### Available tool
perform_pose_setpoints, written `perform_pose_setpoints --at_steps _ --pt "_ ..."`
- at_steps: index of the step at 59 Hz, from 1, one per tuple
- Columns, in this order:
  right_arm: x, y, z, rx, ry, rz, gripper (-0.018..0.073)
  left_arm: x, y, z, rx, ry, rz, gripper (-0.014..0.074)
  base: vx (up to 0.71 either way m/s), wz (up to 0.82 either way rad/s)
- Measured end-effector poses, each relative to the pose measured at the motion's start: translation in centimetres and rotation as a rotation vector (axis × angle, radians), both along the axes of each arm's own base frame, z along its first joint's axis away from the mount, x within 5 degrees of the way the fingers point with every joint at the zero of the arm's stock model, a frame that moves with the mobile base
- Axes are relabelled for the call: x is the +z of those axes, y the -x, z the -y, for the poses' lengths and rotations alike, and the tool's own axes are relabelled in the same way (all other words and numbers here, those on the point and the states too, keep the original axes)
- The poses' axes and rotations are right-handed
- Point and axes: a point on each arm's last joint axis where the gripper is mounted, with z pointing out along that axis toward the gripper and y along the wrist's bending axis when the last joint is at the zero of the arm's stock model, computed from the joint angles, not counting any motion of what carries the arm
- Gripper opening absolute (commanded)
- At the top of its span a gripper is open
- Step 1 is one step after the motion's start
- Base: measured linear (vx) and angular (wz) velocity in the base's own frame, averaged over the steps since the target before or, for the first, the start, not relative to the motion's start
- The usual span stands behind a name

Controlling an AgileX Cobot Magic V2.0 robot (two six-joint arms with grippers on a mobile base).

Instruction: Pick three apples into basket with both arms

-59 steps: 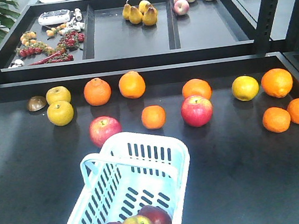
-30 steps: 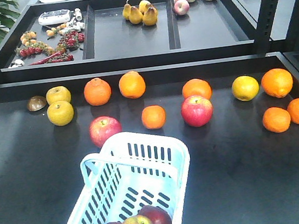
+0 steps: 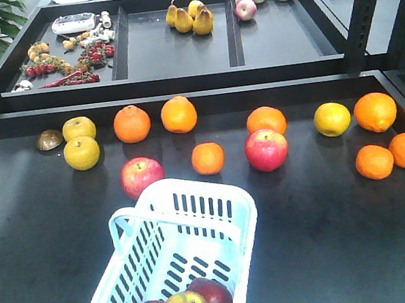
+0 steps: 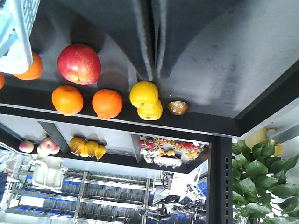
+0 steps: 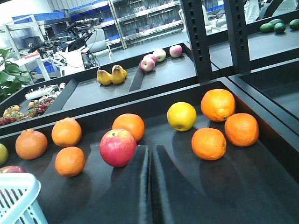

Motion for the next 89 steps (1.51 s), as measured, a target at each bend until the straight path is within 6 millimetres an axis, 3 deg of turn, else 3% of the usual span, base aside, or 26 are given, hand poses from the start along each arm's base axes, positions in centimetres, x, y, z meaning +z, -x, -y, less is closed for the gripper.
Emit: perform_pose_setpoints --at_steps 89 --pt "0.00 0.00 0.00 0.000 -0.001 0.000 -0.0004 0.00 0.00 0.00 0.000 0.000 0.000 -0.0006 0.00 0.00"
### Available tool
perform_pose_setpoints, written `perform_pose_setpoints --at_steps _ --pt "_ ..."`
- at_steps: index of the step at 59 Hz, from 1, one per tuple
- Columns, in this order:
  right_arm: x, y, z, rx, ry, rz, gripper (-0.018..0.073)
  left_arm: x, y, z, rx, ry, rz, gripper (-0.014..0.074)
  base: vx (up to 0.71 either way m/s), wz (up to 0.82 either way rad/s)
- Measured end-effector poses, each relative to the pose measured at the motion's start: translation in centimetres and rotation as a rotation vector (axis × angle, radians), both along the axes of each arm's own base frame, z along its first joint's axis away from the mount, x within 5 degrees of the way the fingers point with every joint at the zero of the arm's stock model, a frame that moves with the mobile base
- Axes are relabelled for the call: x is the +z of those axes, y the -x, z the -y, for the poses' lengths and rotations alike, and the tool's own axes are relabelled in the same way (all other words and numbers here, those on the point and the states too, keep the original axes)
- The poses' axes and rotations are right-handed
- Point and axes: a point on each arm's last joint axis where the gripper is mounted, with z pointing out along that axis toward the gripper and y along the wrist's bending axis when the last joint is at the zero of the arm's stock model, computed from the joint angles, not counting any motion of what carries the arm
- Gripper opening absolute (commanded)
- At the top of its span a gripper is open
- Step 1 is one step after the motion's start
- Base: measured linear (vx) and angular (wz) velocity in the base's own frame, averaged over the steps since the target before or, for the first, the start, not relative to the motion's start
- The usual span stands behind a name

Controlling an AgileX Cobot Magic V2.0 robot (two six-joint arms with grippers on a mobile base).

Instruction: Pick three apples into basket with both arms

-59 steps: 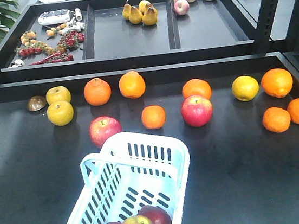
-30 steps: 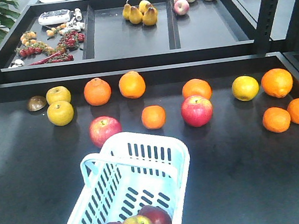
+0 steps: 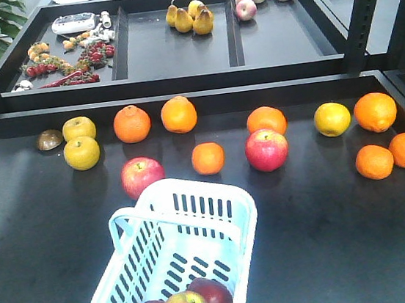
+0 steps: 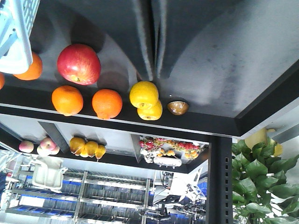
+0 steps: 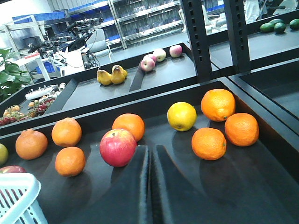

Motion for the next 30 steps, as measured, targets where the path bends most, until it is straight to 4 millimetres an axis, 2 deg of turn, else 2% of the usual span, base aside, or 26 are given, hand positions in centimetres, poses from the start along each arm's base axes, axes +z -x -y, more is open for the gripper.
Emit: perform_pose_setpoints --at_steps 30 --pt "0.00 0.00 0.00 0.000 0.000 0.000 -0.0004 0.00 0.00 0.00 0.000 0.000 0.000 -0.0006 0.00 0.00"
